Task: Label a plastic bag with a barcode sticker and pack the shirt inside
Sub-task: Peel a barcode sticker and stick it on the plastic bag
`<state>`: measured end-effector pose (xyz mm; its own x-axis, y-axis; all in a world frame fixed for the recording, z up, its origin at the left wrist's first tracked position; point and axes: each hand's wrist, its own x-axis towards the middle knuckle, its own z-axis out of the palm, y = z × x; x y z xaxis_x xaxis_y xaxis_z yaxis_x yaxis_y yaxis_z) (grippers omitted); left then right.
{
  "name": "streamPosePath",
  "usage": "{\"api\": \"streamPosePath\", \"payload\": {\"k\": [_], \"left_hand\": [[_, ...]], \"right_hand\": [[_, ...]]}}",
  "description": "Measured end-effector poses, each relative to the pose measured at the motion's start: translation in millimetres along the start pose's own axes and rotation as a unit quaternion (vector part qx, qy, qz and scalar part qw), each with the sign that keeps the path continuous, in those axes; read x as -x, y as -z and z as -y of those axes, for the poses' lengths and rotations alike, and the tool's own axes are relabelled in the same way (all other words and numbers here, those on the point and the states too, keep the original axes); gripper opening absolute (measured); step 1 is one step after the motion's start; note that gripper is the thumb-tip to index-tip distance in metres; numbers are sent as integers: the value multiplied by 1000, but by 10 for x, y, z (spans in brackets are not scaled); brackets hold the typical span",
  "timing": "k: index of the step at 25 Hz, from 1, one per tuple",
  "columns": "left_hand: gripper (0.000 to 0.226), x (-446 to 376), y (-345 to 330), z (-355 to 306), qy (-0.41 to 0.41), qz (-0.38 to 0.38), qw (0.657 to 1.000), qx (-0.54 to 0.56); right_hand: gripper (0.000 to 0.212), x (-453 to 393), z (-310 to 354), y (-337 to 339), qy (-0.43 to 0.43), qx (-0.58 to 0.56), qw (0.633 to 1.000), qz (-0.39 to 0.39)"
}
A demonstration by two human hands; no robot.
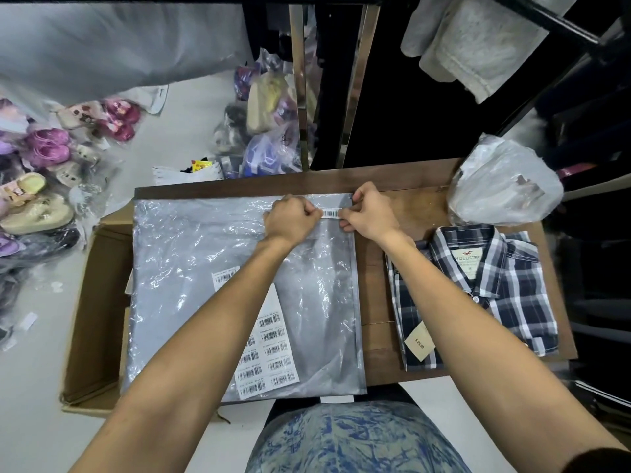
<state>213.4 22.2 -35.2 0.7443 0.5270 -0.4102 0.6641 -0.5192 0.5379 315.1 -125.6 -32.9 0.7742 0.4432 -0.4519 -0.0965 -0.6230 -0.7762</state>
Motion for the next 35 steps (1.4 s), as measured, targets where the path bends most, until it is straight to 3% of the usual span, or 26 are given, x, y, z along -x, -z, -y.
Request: {"api": "streamPosePath", "payload": {"k": [14,19,22,25,30,35], "left_hand": [[21,-3,-44,6,-7,-3,1000,-26],[23,-8,-37,-18,-8,5,999,-32],[35,-36,0,1,-1,14,999,-41],[33,-38,24,43,2,2,1000,-3],[12,89,-47,96,-83,-63,994,-30],[20,151,-108,172,-132,-113,983,-58]], "right_hand": [[31,-43,-11,-71,-1,45,998,-43],[38,-58,0,-86,-15,62,996,-67],[49,-67,-71,-56,-29,89,992,-79],[47,-57,-106,-23,-59,33,996,-66],[31,-75,31,11,-146,-64,985,-64],[55,26,-12,-186,-71,63,986,-140]]}}
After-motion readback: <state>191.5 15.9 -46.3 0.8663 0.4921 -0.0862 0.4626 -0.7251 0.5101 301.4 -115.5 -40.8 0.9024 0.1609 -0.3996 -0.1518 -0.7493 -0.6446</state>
